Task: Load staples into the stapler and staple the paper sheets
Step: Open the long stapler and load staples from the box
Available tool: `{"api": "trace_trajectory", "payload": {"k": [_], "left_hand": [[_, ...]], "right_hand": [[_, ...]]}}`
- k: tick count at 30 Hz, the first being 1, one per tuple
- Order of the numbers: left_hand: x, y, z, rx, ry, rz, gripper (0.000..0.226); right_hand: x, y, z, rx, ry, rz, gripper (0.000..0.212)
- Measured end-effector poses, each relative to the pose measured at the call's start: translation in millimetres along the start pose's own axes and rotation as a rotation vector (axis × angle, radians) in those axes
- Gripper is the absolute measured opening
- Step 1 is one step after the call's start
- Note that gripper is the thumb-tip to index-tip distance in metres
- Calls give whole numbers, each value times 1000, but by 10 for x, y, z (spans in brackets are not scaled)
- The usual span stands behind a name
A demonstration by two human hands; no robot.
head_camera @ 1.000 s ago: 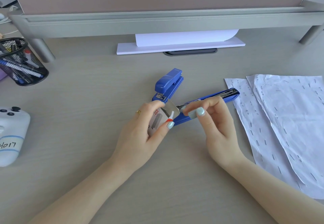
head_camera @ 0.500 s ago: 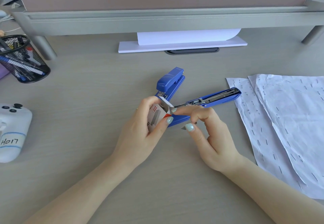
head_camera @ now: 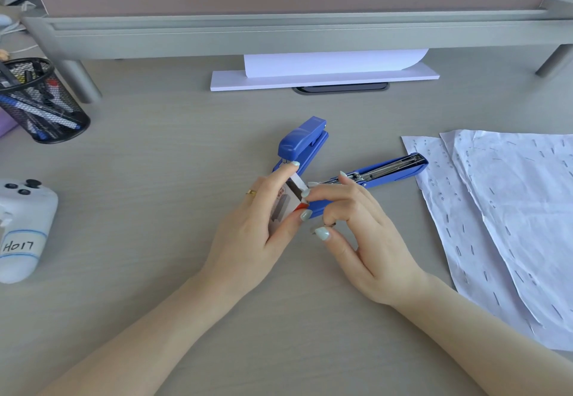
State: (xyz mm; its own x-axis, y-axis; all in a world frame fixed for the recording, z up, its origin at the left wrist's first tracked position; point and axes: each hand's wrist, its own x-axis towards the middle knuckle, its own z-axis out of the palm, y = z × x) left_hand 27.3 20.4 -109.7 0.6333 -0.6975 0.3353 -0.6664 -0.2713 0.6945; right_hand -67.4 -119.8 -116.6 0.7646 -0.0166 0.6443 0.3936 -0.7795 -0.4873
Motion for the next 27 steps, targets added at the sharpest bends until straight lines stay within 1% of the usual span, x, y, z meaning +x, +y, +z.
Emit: {"api": "trace_trajectory", "payload": {"k": [3, 8, 11, 15, 19, 23, 25, 27], "left_hand": [[2, -11, 2, -30, -6, -11, 46], [-8, -1, 10, 11, -12, 14, 47], [-3, -3, 7, 10, -11, 14, 48], [5, -17, 9, 32, -7, 33, 49], [15, -16, 4, 6, -19, 40, 50], [4, -13, 5, 39, 14, 25, 45], [11, -23, -12, 91, 38, 7, 42], [54, -71, -62, 141, 81, -19, 41]], "right_hand": [[0, -6, -19, -13, 7, -13, 13], [12, 17, -6, -76, -8, 6, 13], [18, 25, -13, -63, -2, 42, 16], [18, 20, -16, -29, 1, 42, 14], [17, -7, -3, -2, -34, 7, 13], [25, -21, -6, 61, -71, 30, 11], [19, -42, -5, 142, -27, 89, 11], [32, -37, -22, 179, 102, 194, 8]]}}
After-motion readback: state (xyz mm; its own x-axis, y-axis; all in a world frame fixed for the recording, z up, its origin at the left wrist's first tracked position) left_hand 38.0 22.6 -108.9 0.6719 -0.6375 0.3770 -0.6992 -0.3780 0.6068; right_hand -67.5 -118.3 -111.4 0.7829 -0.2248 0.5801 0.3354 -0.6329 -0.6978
